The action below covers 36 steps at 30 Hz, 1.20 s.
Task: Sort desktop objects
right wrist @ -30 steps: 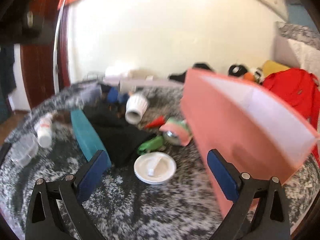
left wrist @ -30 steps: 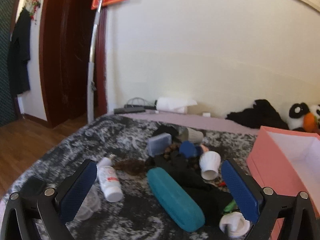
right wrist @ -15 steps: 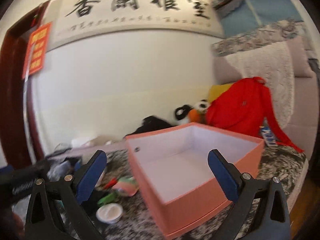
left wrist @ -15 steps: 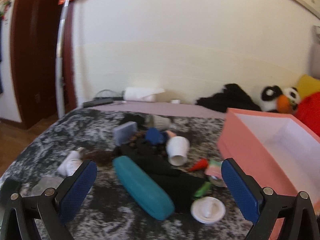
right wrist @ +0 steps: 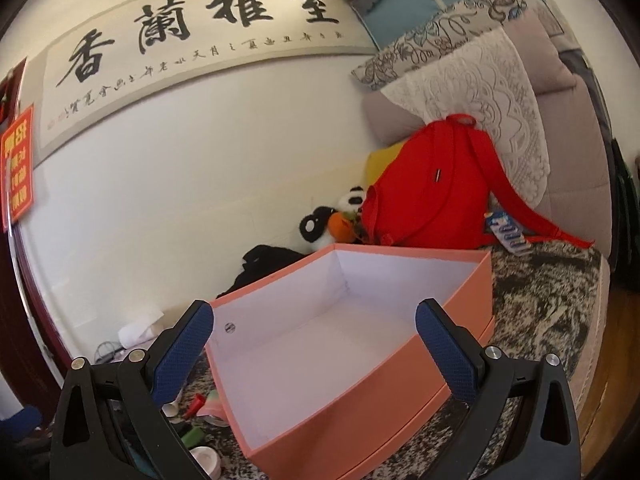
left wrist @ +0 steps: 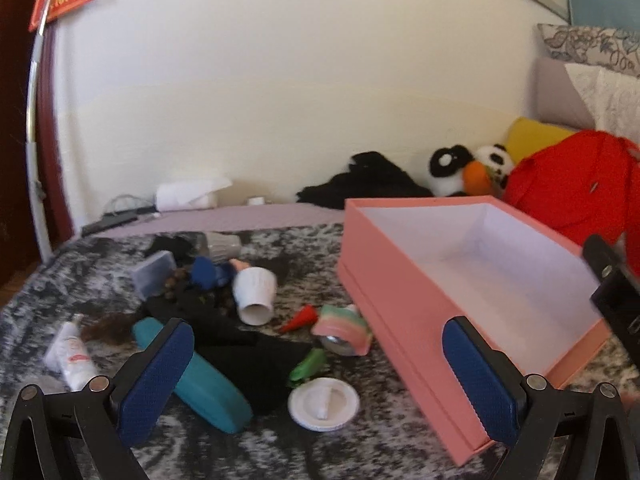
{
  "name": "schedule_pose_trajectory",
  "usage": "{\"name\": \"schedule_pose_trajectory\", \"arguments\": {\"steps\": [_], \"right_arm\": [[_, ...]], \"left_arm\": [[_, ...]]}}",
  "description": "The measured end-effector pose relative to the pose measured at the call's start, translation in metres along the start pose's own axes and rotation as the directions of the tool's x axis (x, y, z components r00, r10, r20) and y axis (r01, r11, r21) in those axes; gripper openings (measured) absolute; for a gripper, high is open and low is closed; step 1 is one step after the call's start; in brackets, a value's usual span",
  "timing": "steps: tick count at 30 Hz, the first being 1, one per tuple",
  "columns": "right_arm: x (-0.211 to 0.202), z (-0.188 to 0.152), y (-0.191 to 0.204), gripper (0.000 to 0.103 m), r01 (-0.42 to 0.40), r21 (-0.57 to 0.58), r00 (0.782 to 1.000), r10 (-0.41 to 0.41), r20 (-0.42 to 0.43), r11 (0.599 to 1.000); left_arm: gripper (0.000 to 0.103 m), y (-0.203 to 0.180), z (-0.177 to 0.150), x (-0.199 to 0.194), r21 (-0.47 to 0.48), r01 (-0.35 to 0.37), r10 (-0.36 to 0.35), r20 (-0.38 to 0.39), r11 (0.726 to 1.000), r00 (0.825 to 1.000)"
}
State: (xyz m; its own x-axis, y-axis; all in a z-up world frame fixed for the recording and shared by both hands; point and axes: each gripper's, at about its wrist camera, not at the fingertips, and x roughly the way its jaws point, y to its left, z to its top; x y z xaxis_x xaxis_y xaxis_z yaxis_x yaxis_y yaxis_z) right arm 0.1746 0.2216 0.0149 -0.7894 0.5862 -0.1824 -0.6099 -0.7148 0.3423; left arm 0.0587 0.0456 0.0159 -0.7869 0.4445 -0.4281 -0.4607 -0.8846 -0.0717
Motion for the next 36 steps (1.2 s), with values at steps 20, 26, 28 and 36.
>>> {"name": "schedule_pose_trajectory", "arguments": {"steps": [20,26,28,36], "right_arm": [[-0.016,0.002,0.002,0.103,-0.007,-0.050,0.997,0.011,0.072,0.999],[-0.018,-0.002,0.010,0.103,-0.056,-0.084,0.996,0.061,0.064,0.995],[-0.019,-0.004,0.012,0.103,-0.096,-0.093,0.993,0.101,0.054,0.991],[-0.013,-0.008,0.017,0.103,-0.196,-0.084,0.981,0.196,-0.012,0.977]], "left_arm": [[0.102,-0.001,0.000,0.029,-0.087,-0.001,-0.002,-0.035,0.996,0.999],[0.102,0.018,-0.004,0.034,-0.107,-0.049,0.043,-0.062,0.993,0.997],[0.102,0.029,-0.004,0.033,-0.117,-0.073,0.066,-0.066,0.990,0.996],[0.102,0.111,-0.005,0.030,-0.181,-0.234,0.218,-0.107,0.955,0.970]]}}
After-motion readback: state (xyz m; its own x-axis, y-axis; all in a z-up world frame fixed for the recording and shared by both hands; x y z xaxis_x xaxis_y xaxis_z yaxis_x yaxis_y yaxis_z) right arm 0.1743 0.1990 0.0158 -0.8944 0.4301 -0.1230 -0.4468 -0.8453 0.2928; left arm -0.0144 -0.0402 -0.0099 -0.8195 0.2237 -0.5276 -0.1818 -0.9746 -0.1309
